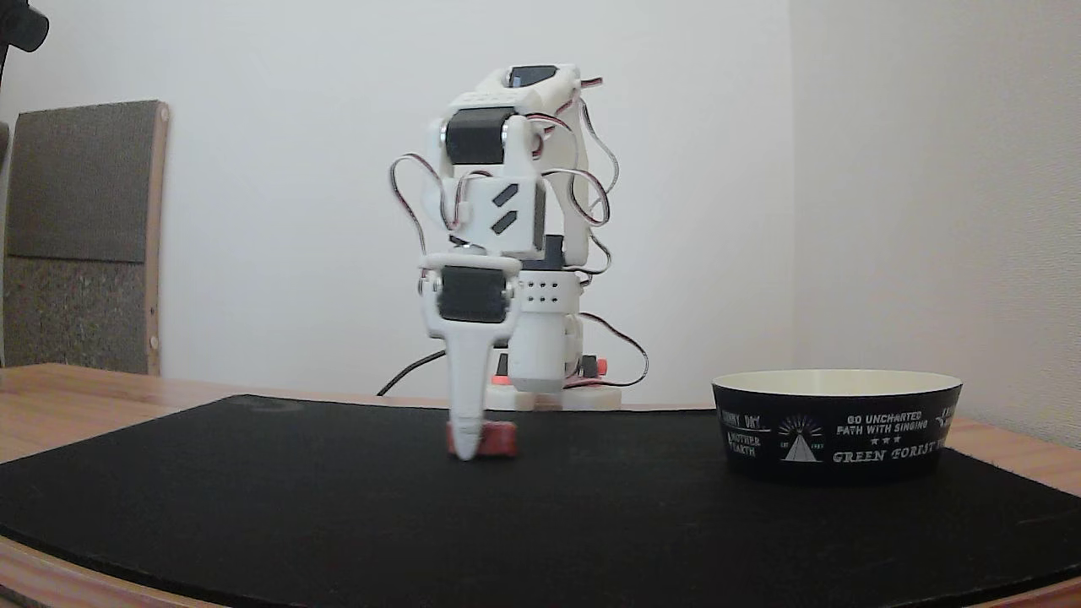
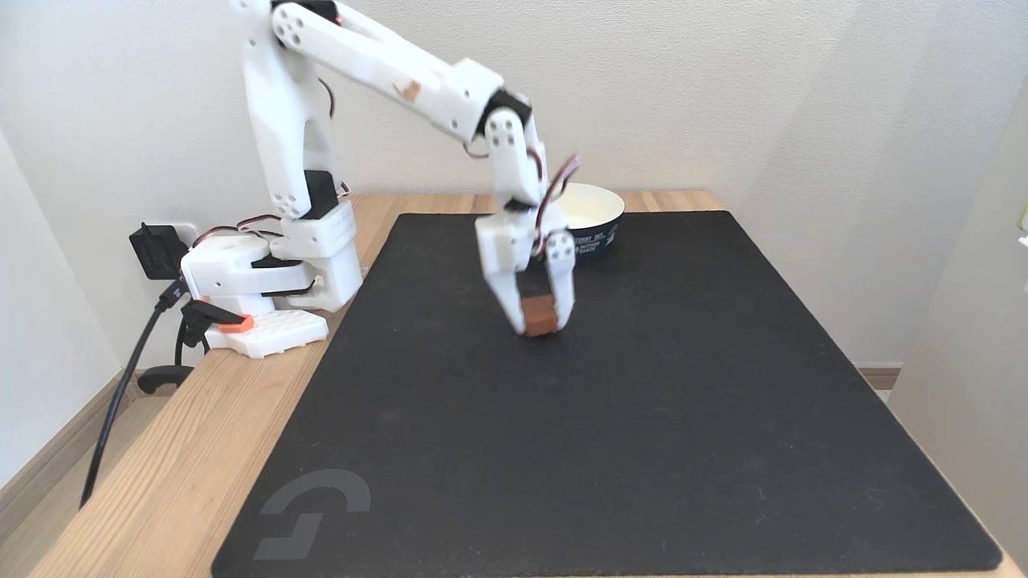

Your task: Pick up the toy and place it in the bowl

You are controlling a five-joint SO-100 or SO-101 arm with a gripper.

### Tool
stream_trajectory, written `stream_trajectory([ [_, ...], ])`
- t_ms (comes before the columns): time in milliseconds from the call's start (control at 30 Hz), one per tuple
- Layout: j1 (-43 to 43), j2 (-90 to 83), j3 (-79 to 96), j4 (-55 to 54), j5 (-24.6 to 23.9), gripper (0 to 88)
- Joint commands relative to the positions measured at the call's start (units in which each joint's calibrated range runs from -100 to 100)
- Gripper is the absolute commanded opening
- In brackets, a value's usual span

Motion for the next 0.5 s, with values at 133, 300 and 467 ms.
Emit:
stream_trajectory([
  [133,-20.4,-20.6,-1.0,-0.2,0.3,2.2],
  [300,-32.5,-21.4,2.0,-8.3,-0.1,2.2],
  [467,-35.3,-19.6,15.0,-30.1,-0.2,2.3],
])
